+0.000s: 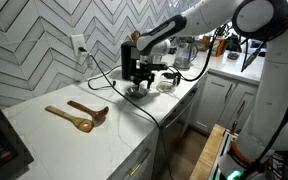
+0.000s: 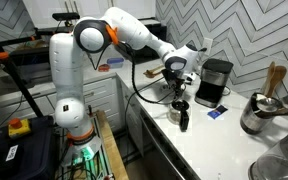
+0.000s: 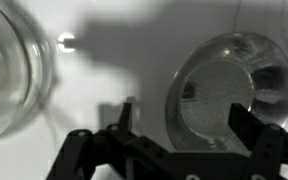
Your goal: Close the lid of the coffee machine and then put the silver plate on the coffee machine
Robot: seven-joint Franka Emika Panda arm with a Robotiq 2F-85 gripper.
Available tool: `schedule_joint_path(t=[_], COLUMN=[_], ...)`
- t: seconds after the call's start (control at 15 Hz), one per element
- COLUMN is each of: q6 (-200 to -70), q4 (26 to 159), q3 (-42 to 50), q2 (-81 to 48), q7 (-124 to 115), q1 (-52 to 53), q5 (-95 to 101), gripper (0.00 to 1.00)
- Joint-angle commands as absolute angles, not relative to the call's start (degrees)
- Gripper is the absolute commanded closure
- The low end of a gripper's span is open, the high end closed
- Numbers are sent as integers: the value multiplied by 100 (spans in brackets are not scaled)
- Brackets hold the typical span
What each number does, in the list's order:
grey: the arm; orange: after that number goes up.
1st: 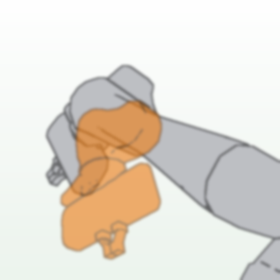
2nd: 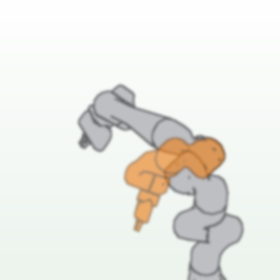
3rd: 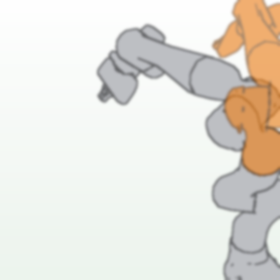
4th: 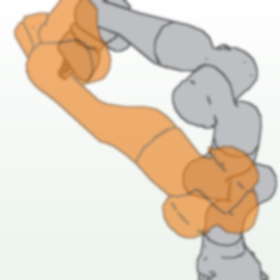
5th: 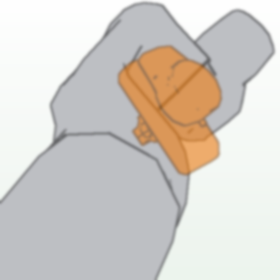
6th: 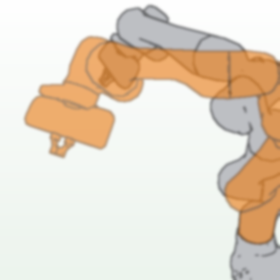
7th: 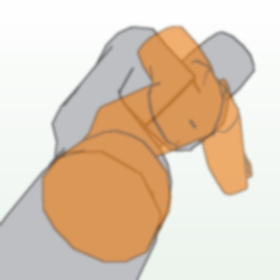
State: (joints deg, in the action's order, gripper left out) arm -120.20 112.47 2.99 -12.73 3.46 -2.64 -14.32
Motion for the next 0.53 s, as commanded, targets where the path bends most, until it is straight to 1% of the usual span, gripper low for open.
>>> schedule_joint_path(t=[0.0, 0.07, 0.2, 0.27, 0.4, 0.47], q6=[-12201, -12242, -12322, -12360, -12404, -12420], q4=[11177, 11176, 11176, 11178, 11184, 11185], q3=[235, 231, 224, 220, 217, 215], q2=[-1382, -1387, -1394, -1397, -1400, -1401], q7=[556, 591, 648, 676, 706, 719], q1=[-319, -322, -329, -334, -336, -338], q5=[-1329, -1340, -1352, -1365, -1372, -1378], gripper=[26, 29, 41, 45, 48, 44])
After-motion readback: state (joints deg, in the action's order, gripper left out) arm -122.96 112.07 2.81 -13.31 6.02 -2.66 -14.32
